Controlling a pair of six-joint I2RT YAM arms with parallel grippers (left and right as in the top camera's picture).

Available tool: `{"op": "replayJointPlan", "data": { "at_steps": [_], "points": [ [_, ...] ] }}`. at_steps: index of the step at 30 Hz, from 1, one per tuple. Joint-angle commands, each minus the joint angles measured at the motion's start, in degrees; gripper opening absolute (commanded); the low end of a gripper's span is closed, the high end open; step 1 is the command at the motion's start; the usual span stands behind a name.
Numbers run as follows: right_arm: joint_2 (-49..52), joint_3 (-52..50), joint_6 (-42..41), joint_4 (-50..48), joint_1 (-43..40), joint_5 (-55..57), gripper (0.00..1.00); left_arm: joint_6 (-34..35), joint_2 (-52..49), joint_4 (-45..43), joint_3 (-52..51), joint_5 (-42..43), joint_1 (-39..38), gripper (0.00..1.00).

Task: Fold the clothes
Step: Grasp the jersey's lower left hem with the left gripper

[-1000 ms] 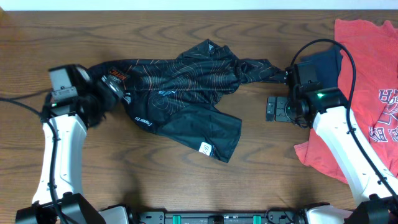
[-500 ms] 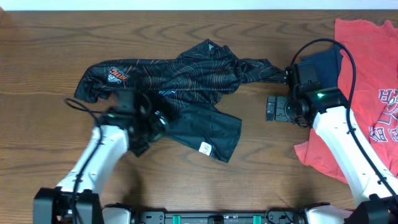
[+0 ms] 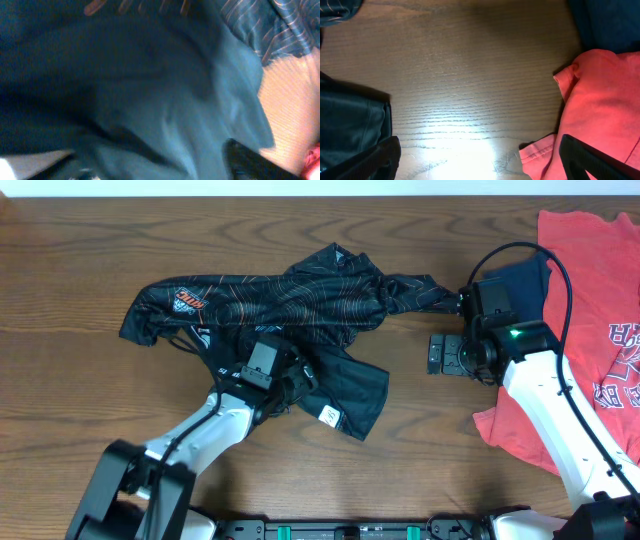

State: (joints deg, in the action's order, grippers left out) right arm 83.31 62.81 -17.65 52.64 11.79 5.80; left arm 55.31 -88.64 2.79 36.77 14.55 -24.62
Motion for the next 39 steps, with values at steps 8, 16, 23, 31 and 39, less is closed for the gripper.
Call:
{"op": "replayJointPlan", "data": {
  "at_steps": [8, 16, 23, 31, 39],
  "points": [
    [-0.5, 0.4, -0.9, 0.0, -0.5, 0.0, 0.99, 0.5, -4.0, 0.4, -2.8, -3.8, 4.3, 0.06],
    [-0.5, 0.4, -0.9, -0.5, -0.5, -0.1, 0.99, -13.8, 3.1, 12.9, -2.2, 0.2, 8.7, 0.06],
    [0.9, 0.3, -1.0, -1.3, -0.5, -4.0, 0.99, -24.4, 21.3, 36.2, -1.2, -7.2, 23.6, 0.06],
    [6.5, 0.3, -3.2, -6.0, -0.5, -11.9, 0.99, -22.9, 32.2, 40.3, -1.2, -7.3, 41.1, 0.06],
    [15.0, 0.3, -8.1, -7.0, -0.5, -14.2, 0.92, -23.4, 29.0, 38.5, -1.2, -7.4, 41.5, 0.06]
  ]
}}
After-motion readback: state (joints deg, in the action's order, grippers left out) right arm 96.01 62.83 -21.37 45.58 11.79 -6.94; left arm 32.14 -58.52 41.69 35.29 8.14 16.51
